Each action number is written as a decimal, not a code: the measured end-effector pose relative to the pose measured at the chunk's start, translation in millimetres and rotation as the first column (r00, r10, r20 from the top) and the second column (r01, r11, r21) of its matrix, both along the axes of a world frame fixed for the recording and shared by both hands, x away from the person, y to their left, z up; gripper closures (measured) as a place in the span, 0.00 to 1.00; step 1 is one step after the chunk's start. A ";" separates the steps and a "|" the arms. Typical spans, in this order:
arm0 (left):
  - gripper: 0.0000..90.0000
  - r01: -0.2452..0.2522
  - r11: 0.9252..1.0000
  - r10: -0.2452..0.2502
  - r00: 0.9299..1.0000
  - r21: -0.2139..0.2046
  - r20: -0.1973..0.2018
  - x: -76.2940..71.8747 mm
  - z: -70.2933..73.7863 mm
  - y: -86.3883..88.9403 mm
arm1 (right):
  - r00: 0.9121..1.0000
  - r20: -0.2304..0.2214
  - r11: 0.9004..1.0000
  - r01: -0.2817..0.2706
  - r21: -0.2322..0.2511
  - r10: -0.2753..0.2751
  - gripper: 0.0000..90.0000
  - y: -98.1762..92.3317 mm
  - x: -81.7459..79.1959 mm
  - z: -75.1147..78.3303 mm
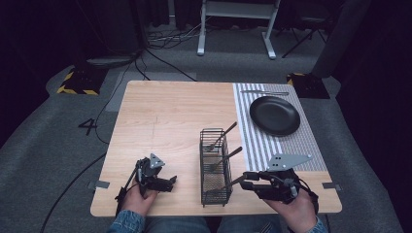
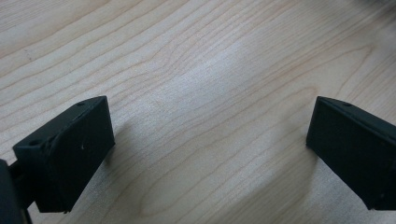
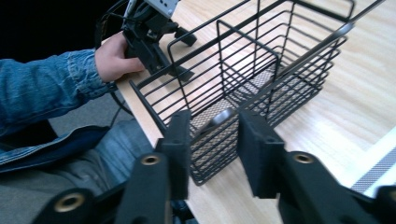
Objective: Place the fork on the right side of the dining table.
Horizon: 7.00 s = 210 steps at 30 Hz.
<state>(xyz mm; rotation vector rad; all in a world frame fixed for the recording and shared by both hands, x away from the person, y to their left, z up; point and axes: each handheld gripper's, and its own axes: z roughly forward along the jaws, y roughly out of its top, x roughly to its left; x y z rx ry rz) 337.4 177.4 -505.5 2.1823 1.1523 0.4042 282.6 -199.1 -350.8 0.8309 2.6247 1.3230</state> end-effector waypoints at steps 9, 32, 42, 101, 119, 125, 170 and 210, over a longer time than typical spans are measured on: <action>0.01 -0.001 1.000 0.001 1.000 -0.001 0.000 0.0 0.0 -0.1 | 1.000 -0.017 1.000 0.004 0.016 -0.004 0.89 2.9 1.8 0.6; 0.01 -0.008 1.000 0.008 1.000 -0.003 -0.003 -0.8 -0.1 -0.4 | 1.000 0.021 0.996 0.008 0.091 -0.010 0.96 1.5 3.1 19.4; 0.01 -0.005 1.000 0.005 1.000 -0.003 -0.003 -0.4 0.0 -0.4 | 0.998 0.061 0.993 0.013 0.114 -0.020 0.96 -6.8 3.5 42.2; 0.01 -0.010 1.000 0.010 1.000 -0.002 -0.002 0.2 -0.1 -1.2 | 0.949 0.162 0.941 0.222 0.256 -0.269 0.97 -116.7 15.9 119.2; 0.01 -0.010 1.000 0.010 1.000 -0.002 0.002 -2.3 -0.3 -0.3 | 0.917 0.116 0.907 0.346 0.240 -0.381 0.97 -148.7 50.1 99.2; 0.01 -0.011 1.000 0.011 1.000 -0.004 -0.001 -3.2 -0.4 -0.2 | 0.908 0.087 0.894 0.382 0.235 -0.411 0.97 -157.9 69.9 86.8; 0.01 -0.012 1.000 0.012 1.000 -0.003 0.001 -3.6 -0.4 0.0 | 0.878 -0.022 0.877 0.478 0.055 -0.478 0.97 -133.5 146.7 -1.9; 0.01 -0.012 1.000 0.012 1.000 -0.002 0.001 -3.6 -0.3 0.0 | 0.824 -0.141 0.834 0.551 -0.030 -0.549 0.83 -157.6 181.5 -21.6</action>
